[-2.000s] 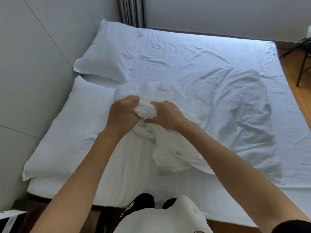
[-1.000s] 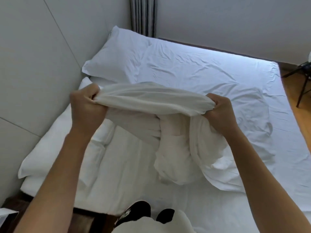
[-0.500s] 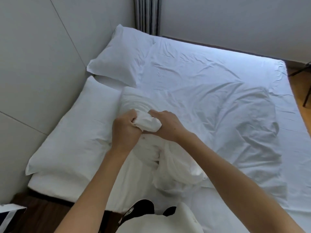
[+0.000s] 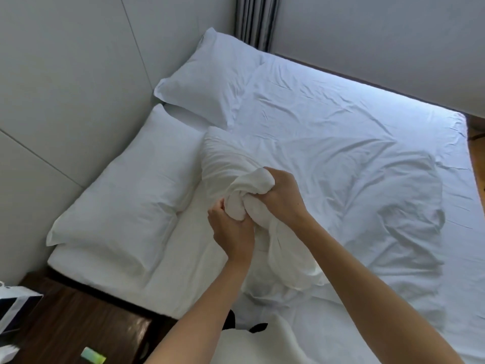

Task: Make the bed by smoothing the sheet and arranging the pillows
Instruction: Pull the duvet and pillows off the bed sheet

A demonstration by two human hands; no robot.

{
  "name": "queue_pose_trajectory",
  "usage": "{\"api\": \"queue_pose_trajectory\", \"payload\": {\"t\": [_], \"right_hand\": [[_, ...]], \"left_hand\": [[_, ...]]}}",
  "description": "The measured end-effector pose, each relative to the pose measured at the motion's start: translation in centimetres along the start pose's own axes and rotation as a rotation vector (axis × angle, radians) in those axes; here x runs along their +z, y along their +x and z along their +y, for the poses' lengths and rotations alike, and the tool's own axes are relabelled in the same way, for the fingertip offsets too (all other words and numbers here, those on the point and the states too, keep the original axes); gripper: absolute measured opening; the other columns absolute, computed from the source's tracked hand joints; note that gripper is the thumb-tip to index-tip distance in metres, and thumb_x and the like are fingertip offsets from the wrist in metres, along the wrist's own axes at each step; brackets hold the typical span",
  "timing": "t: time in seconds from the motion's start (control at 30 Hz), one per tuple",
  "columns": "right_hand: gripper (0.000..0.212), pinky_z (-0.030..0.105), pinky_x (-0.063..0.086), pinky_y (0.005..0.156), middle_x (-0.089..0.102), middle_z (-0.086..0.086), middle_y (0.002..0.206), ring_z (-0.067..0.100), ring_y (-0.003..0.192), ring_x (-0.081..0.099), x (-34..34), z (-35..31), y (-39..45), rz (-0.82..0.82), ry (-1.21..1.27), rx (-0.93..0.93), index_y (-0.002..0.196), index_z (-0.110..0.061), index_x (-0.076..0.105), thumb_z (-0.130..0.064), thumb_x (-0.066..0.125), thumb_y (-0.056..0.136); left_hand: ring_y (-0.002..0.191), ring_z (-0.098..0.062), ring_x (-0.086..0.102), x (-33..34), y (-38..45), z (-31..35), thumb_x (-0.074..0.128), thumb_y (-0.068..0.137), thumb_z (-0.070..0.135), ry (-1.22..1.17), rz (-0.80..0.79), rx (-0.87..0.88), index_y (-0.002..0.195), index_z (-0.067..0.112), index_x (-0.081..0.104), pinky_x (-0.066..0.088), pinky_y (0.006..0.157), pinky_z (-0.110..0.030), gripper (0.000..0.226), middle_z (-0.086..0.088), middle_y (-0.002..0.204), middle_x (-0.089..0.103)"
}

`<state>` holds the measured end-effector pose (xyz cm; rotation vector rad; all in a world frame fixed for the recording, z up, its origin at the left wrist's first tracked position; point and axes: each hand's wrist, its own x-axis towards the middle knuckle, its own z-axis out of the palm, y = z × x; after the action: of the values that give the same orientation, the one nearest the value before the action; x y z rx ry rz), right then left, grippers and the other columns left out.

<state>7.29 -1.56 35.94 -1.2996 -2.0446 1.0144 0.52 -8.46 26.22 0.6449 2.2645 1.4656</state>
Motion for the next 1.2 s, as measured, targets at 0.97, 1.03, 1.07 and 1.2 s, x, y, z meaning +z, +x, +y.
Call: {"api": "queue_pose_trajectory", "payload": {"t": [0.97,1.03,1.07,1.2], "right_hand": [[0.015,0.020,0.041,0.054,0.056,-0.014,0.057,0.004,0.060,0.048,-12.1,-1.4,-5.5,0.410,0.340,-0.045,0.063,-0.015,0.055,-0.019,0.070,0.060],[0.015,0.017,0.044,0.059,0.061,-0.018,0.062,0.000,0.063,0.052,-14.7,0.2,-4.7,0.533,0.286,-0.020,0.069,-0.018,0.059,-0.013,0.071,0.064],[0.015,0.014,0.042,0.059,0.061,-0.021,0.062,-0.005,0.061,0.050,-15.8,1.2,-4.4,0.587,0.232,-0.009,0.070,-0.019,0.057,-0.013,0.070,0.067],[0.029,0.033,0.043,0.057,0.059,0.009,0.066,0.019,0.059,0.052,-16.2,5.2,-3.7,0.640,-0.125,0.012,0.073,-0.001,0.054,-0.029,0.058,0.075]], "left_hand": [[0.067,-0.013,0.045,3.9,4.0,-6.1,0.052,0.081,0.003,-0.153,-0.297,-0.025,0.058,0.015,0.046,0.034,0.058,-0.027,0.026,0.001,0.061,0.050],[0.058,-0.004,0.040,1.0,6.5,-2.6,0.050,0.074,0.009,-0.206,-0.251,0.142,0.053,0.016,0.044,0.030,0.054,-0.026,0.023,0.005,0.057,0.045],[0.054,0.001,0.033,-0.8,8.0,-0.3,0.051,0.073,0.008,-0.223,-0.221,0.239,0.052,0.020,0.039,0.027,0.052,-0.025,0.027,0.009,0.056,0.039],[0.057,-0.001,0.020,-10.2,13.8,12.5,0.056,0.073,0.014,-0.049,-0.148,0.728,0.055,0.011,0.031,0.020,0.047,-0.029,0.031,0.011,0.058,0.020]]}}
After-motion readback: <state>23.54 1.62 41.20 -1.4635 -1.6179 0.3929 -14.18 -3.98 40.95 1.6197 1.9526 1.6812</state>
